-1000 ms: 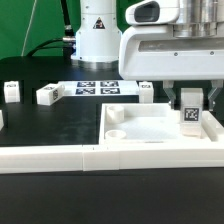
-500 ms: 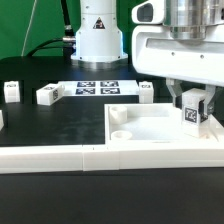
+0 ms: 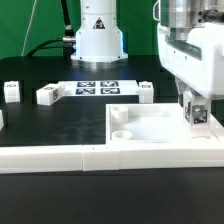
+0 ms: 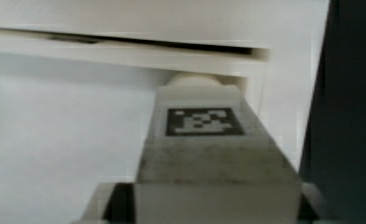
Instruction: Assemble one leg
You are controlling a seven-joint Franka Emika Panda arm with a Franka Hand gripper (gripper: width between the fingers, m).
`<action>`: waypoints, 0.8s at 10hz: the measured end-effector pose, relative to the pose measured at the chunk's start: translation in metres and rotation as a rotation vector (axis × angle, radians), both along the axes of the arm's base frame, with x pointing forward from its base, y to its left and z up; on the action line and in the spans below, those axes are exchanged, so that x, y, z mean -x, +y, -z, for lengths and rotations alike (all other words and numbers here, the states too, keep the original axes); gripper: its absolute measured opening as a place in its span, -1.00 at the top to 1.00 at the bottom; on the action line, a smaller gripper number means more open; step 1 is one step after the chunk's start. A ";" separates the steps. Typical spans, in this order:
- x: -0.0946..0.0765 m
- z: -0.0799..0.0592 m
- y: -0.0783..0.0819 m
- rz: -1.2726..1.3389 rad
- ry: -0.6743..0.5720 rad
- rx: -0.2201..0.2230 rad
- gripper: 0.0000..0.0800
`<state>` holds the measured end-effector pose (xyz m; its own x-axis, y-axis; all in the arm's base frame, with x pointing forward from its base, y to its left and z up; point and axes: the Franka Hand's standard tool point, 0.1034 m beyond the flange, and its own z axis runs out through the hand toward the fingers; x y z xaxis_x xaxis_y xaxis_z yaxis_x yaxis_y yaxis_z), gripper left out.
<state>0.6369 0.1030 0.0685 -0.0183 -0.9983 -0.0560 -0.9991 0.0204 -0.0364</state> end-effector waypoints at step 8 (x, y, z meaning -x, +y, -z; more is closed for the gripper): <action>0.002 0.001 0.001 0.205 0.021 -0.027 -0.26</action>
Offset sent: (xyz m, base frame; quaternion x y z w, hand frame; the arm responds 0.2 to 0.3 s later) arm 0.0007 -0.0032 -0.0010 -0.0145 -0.0149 0.2091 0.9777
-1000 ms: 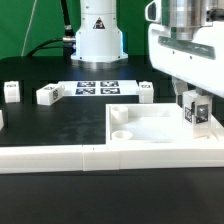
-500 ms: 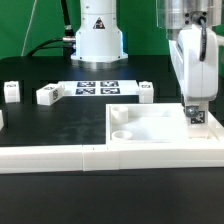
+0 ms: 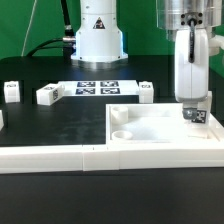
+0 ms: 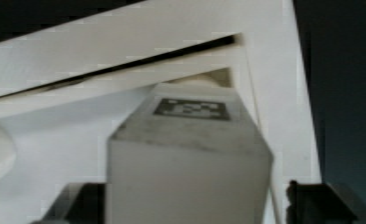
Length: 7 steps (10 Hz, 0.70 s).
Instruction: Assemble one leg
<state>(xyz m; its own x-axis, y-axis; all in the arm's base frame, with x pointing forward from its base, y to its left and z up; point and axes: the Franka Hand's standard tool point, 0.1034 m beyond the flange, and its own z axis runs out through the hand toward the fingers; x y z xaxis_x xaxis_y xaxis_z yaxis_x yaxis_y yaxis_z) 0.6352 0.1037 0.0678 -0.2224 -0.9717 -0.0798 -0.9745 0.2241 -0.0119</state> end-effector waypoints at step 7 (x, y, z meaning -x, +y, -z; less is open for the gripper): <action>-0.002 -0.003 0.010 -0.639 -0.053 0.020 -0.62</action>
Offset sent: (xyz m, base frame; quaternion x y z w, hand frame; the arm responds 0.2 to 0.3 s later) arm 0.0036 0.0082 0.0039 0.0053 -0.0182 -0.3059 0.9519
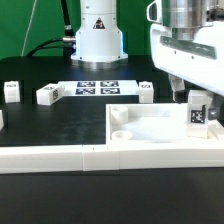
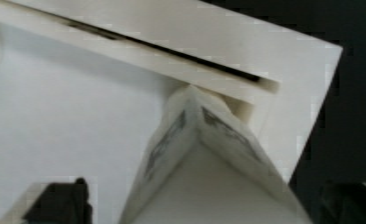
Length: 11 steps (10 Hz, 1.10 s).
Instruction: Assemble one leg
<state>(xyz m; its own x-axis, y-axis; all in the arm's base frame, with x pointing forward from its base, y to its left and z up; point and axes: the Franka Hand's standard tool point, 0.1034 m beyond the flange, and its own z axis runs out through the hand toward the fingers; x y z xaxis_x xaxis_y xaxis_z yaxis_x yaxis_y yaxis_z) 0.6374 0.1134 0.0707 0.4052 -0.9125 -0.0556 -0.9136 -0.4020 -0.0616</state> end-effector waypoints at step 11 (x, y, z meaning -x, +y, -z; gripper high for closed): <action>0.000 0.001 0.006 -0.790 -0.055 0.058 -0.17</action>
Offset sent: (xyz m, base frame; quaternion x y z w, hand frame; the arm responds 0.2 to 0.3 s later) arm 0.0012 0.0104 -0.0060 0.0086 -0.0124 -0.2159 0.9763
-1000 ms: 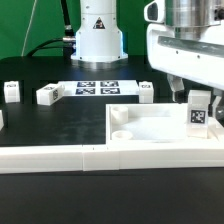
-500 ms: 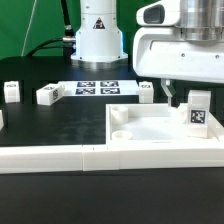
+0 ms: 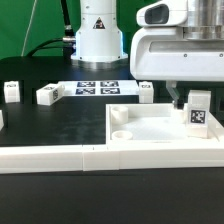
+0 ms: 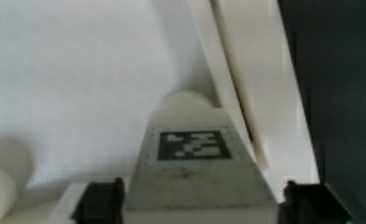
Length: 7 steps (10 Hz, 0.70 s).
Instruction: Assemble one leg
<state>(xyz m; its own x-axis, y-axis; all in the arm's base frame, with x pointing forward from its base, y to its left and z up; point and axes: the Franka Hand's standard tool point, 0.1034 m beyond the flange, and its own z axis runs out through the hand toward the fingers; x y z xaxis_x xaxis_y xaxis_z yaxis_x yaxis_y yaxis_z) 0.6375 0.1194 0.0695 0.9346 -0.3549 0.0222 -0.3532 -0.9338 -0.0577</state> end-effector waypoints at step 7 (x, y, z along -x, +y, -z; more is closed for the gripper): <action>0.000 0.000 -0.001 0.399 0.020 -0.022 0.27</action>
Offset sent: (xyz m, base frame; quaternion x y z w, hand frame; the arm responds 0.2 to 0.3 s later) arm 0.0019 -0.0016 0.0019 -0.0034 -0.0118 0.0364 0.9993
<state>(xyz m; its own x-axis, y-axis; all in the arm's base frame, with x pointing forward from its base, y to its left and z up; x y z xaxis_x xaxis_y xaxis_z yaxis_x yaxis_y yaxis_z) 0.6373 0.1181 0.0692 0.7237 -0.6901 -0.0065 -0.6889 -0.7218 -0.0660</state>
